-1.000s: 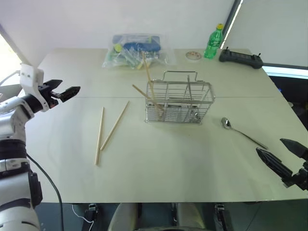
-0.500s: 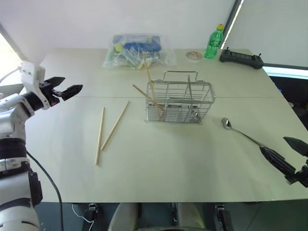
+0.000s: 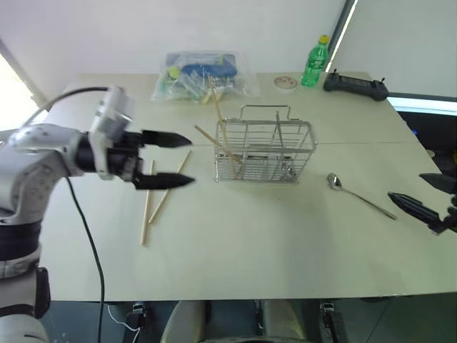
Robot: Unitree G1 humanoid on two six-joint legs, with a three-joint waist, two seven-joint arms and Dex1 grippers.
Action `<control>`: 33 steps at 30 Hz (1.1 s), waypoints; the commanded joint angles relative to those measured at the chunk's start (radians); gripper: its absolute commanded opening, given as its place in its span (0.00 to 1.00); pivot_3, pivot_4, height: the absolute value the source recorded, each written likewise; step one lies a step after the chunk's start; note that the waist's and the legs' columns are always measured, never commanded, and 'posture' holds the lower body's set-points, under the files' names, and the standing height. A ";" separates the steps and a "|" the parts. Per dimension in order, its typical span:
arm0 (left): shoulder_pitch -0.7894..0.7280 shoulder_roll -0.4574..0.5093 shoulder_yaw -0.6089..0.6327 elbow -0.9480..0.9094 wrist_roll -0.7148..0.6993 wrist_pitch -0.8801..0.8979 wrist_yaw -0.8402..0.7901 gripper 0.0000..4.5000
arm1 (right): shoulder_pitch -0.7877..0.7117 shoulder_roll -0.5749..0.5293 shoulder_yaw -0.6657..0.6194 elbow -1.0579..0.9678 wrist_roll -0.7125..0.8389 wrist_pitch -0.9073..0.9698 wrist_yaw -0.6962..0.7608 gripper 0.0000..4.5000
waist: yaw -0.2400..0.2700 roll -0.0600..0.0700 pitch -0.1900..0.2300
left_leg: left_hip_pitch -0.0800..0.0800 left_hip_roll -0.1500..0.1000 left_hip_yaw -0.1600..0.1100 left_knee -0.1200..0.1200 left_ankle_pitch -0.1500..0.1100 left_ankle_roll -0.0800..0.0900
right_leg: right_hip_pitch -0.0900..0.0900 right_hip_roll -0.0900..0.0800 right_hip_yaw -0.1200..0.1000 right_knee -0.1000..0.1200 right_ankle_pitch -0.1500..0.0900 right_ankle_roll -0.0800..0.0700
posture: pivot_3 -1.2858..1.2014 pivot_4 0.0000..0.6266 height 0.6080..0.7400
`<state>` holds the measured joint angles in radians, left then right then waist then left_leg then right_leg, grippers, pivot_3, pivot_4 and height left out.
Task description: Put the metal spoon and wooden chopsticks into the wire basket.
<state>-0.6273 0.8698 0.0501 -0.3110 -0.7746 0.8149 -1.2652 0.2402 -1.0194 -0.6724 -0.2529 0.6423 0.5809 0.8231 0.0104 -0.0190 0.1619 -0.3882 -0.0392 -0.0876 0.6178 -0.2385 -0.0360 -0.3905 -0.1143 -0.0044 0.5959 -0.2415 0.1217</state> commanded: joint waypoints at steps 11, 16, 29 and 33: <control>-0.123 -0.112 -0.082 0.042 0.003 0.016 0.059 1.00 | -0.331 0.016 0.281 0.313 -0.193 -0.129 0.056 0.99 | -0.006 0.000 0.001 | -0.001 -0.001 0.002 0.004 -0.001 0.001 | 0.000 0.001 0.000 0.001 0.000 0.000 | 0.52 0.24 0.86; -0.150 -0.127 -0.080 0.053 0.000 0.015 0.069 1.00 | -0.430 0.033 0.361 0.395 -0.235 -0.160 0.087 0.99 | -0.006 0.000 0.001 | -0.001 -0.001 0.001 0.004 -0.001 0.001 | 0.000 0.002 0.000 0.002 0.000 0.000 | 0.52 0.24 0.86; -0.083 -0.033 -0.147 0.007 0.048 -0.023 -0.034 1.00 | -0.505 0.141 0.449 0.427 -0.267 -0.111 0.056 0.99 | -0.015 0.000 0.001 | -0.001 -0.001 0.002 0.004 -0.001 0.001 | 0.000 0.002 0.001 0.002 0.001 0.001 | 0.52 0.24 0.86; -0.080 -0.007 -0.157 -0.002 0.046 -0.020 -0.080 1.00 | -0.499 0.149 0.495 0.454 -0.316 -0.155 0.076 0.99 | -0.020 0.000 0.001 | -0.001 -0.001 0.002 0.004 -0.001 0.001 | -0.001 0.002 0.001 0.003 0.001 0.000 | 0.52 0.24 0.86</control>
<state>-0.6972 0.8477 -0.1159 -0.2825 -0.7283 0.8122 -1.3261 -0.2473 -0.8633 -0.1661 0.1956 0.3438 0.4565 0.8925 -0.0095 -0.0185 0.1627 -0.3893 -0.0402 -0.0856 0.6223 -0.2391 -0.0346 -0.3908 -0.1123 -0.0037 0.5984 -0.2408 0.1222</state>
